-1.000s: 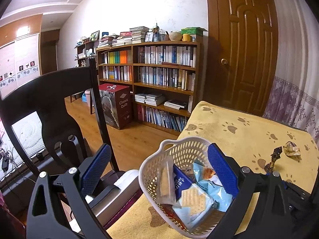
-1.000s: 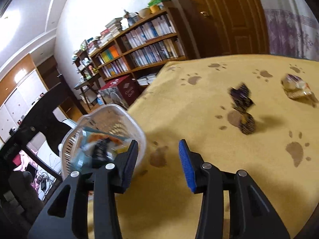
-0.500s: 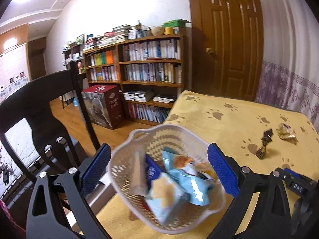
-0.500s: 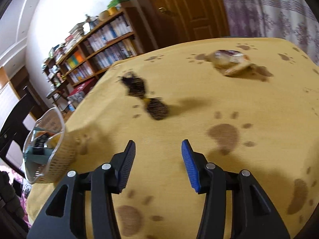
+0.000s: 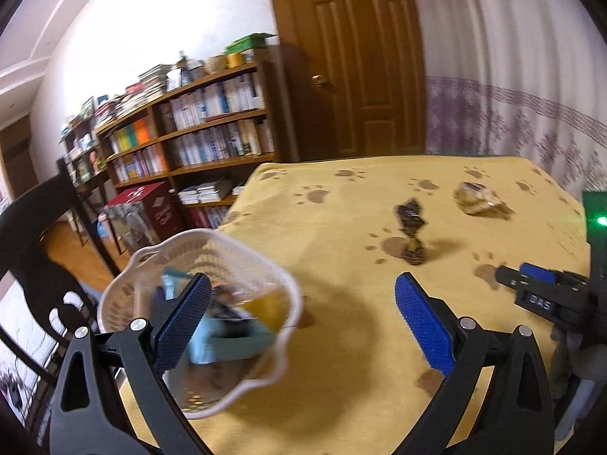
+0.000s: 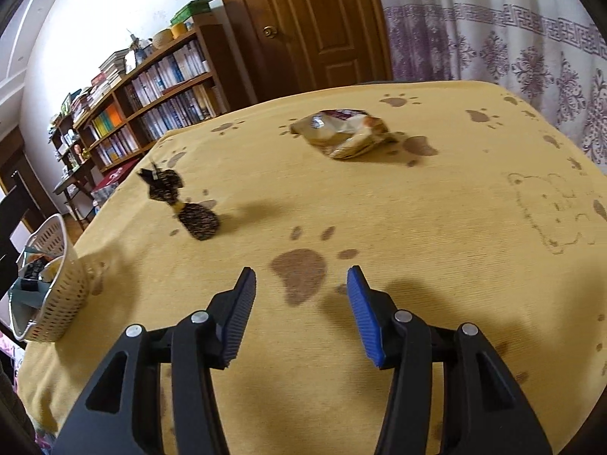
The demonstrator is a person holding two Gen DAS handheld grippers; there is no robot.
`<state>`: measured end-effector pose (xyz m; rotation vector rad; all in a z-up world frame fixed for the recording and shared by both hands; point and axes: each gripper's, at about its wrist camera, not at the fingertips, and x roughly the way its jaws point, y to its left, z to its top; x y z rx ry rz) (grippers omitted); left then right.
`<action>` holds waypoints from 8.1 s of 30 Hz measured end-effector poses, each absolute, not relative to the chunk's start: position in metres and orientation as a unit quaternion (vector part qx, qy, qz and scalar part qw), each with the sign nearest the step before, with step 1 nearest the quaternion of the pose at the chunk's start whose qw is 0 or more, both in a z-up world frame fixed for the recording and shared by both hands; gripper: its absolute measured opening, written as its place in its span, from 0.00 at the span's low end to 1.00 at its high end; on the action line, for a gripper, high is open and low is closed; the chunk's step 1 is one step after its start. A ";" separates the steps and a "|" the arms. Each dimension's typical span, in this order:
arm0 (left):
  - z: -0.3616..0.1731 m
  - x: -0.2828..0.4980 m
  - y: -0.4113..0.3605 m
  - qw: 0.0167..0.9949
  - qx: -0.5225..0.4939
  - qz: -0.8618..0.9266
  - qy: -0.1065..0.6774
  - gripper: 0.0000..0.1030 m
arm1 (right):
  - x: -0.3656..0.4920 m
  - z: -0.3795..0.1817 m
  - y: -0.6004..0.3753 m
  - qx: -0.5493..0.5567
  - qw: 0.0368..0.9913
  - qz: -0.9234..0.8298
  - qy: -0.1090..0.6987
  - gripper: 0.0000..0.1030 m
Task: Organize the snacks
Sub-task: 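Move both grippers back toward the dark wrapped candy and brown bag, then close the left gripper on the dark wrapped candy, then grasp the brown snack bag with the right gripper while the left gripper holds the candy, then carry the candy into the basket and open the left gripper, then carry the brown snack bag into the basket and open the right gripper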
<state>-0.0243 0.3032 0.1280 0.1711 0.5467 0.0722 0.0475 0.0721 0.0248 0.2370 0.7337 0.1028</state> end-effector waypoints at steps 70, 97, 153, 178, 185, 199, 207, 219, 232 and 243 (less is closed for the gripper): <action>0.040 0.133 0.257 0.926 -0.079 -0.098 0.355 0.29 | 0.046 0.014 0.045 0.165 0.921 0.035 0.350 0.57; 0.053 0.117 0.283 0.931 -0.135 -0.100 0.325 0.17 | 0.163 0.055 0.038 0.182 0.916 0.017 0.357 0.87; 0.058 0.111 0.291 0.931 -0.153 -0.104 0.316 0.17 | 0.113 0.058 0.061 0.098 0.925 -0.004 0.368 0.72; 0.078 0.071 0.305 0.935 -0.168 -0.097 0.296 0.17 | 0.016 0.073 0.092 0.030 0.943 -0.018 0.330 0.72; 0.086 0.045 0.312 0.938 -0.166 -0.090 0.290 0.17 | 0.006 0.070 0.100 0.038 0.942 -0.001 0.333 0.72; 0.130 0.009 0.355 0.955 -0.153 -0.042 0.252 0.17 | -0.002 0.066 0.102 0.058 0.941 0.018 0.333 0.72; 0.157 0.002 0.416 0.963 -0.160 0.020 0.218 0.17 | -0.005 0.064 0.110 0.058 0.940 0.031 0.334 0.72; 0.136 0.039 0.472 0.945 -0.182 0.065 0.265 0.46 | -0.006 0.059 0.119 0.055 0.938 0.040 0.339 0.72; 0.145 0.011 0.496 0.944 -0.223 0.080 0.228 0.71 | -0.001 0.058 0.127 0.057 0.937 0.054 0.339 0.72; 0.160 -0.027 0.498 0.951 -0.174 0.140 0.212 0.91 | 0.005 0.085 0.154 0.068 0.939 0.104 0.320 0.72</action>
